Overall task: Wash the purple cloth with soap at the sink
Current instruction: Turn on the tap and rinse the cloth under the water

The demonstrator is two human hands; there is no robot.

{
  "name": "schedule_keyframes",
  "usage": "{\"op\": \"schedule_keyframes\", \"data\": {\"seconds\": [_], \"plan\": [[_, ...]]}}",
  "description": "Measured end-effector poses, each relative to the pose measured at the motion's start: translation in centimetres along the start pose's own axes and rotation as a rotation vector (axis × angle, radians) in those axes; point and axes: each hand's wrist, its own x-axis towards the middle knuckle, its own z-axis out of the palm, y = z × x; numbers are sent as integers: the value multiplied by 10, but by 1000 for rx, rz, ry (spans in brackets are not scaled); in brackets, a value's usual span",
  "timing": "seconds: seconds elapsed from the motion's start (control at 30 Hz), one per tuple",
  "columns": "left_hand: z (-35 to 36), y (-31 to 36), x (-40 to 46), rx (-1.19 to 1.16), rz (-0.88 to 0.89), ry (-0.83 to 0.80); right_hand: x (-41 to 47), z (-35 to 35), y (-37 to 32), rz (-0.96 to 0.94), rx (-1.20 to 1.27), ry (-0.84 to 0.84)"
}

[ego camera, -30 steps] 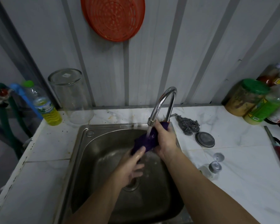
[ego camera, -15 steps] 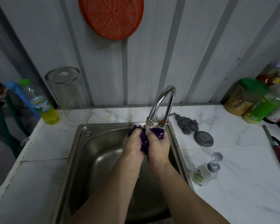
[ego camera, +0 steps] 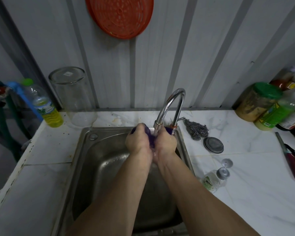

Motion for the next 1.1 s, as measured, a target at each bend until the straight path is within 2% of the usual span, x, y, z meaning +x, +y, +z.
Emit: {"op": "schedule_keyframes", "data": {"seconds": [0.17,0.27,0.3,0.4,0.43,0.6,0.7,0.83,1.0,1.1], "plan": [[-8,-5,-3,229,129,9,1,-9,1,234,-122,-122],[-23,-4,0,380,188,-113,6,-18,-4,246,-164,-194],[-28,0,1,362,131,-177,10,-22,-7,225,-160,-223],[-44,19,7,225,-237,-411,19,-33,-16,138,-205,-321],[-47,22,8,237,-309,-471,19,-34,-16,109,-239,-358],[-47,16,3,615,-335,-650,14,-24,-15,-66,-331,-434],[-50,17,4,792,-329,-777,11,-22,-18,-122,-289,-559],[-45,9,4,997,-145,-700,11,-24,-14,-111,-325,-644],[-39,-2,2,1127,29,-508,2,-19,-14,-252,-496,-449],[-38,-8,3,1168,125,-476,1,-15,-15,-288,-603,-424]]}}
